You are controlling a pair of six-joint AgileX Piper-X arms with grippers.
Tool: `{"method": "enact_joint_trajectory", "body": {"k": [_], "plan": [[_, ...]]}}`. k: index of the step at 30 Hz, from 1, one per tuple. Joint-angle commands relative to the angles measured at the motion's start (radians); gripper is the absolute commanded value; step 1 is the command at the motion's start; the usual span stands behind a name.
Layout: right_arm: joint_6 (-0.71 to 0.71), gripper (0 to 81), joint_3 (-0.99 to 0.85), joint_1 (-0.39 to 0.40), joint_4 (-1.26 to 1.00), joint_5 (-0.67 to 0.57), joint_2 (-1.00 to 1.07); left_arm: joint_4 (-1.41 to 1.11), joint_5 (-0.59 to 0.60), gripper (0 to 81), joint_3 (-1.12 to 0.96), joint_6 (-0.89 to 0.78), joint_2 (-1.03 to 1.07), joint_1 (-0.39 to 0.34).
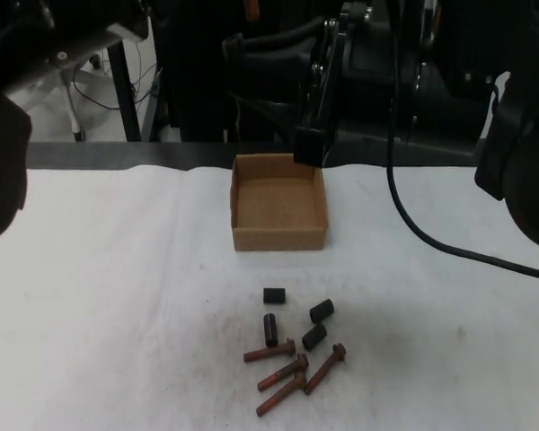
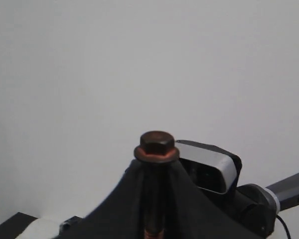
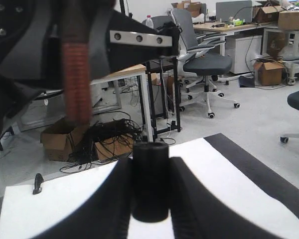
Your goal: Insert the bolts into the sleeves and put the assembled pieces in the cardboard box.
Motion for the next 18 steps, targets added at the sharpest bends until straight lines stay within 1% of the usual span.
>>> {"method": "enact_joint_trajectory", "body": {"k": [1, 4, 6, 10, 14, 18], "plan": [[0.004, 0.8, 0.000, -0.001, -0.025, 0.001, -0.003, -0.018, -0.064, 0.2, -0.008, 0.028, -0.012, -0.001], [0.004, 0.8, 0.000, 0.001, -0.025, 0.001, -0.003, -0.018, -0.126, 0.2, -0.008, 0.039, -0.012, -0.001], [0.004, 0.8, 0.000, 0.001, -0.025, 0.001, -0.003, -0.018, -0.141, 0.2, -0.008, 0.084, -0.012, -0.001], [0.006, 0.8, 0.000, 0.001, -0.070, 0.001, -0.003, 0.008, -0.132, 0.2, -0.008, 0.111, -0.012, -0.001], [0.038, 0.8, 0.000, 0.001, -0.123, 0.001, -0.003, 0.066, -0.102, 0.2, -0.008, 0.157, -0.012, -0.001], [0.038, 0.8, 0.000, -0.001, -0.128, 0.001, -0.003, 0.076, -0.102, 0.2, -0.006, 0.184, -0.012, -0.001]]}}
